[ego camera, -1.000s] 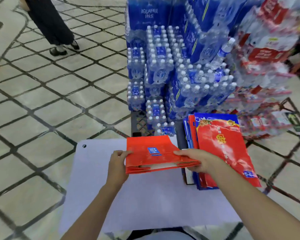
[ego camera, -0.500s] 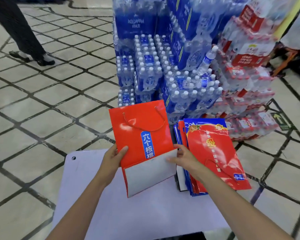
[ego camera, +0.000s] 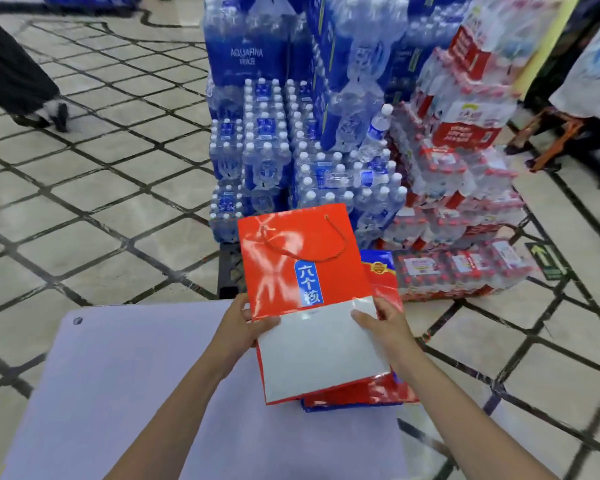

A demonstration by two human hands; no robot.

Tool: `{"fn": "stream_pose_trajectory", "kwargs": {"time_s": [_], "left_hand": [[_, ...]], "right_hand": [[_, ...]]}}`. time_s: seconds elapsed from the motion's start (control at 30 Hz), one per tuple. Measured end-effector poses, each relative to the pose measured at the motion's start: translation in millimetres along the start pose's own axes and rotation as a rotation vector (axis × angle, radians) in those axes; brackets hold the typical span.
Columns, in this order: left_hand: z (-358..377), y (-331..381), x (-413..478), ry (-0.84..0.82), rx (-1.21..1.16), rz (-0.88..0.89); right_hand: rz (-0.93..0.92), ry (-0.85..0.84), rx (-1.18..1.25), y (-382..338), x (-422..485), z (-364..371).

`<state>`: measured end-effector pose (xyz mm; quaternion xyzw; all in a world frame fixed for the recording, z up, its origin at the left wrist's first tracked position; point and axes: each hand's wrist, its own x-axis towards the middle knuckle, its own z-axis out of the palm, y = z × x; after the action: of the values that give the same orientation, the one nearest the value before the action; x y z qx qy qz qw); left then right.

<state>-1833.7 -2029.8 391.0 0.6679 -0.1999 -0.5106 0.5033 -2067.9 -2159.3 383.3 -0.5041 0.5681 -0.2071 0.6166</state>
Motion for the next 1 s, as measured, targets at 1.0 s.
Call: {"fn": "stream_pose_trajectory", "kwargs": {"time_s": [1.0], "left_hand": [[120,-99,49,0.078,0.244,-0.132]], "right_hand": [[0.147,-0.276,0.034,62,78,-74]]}}
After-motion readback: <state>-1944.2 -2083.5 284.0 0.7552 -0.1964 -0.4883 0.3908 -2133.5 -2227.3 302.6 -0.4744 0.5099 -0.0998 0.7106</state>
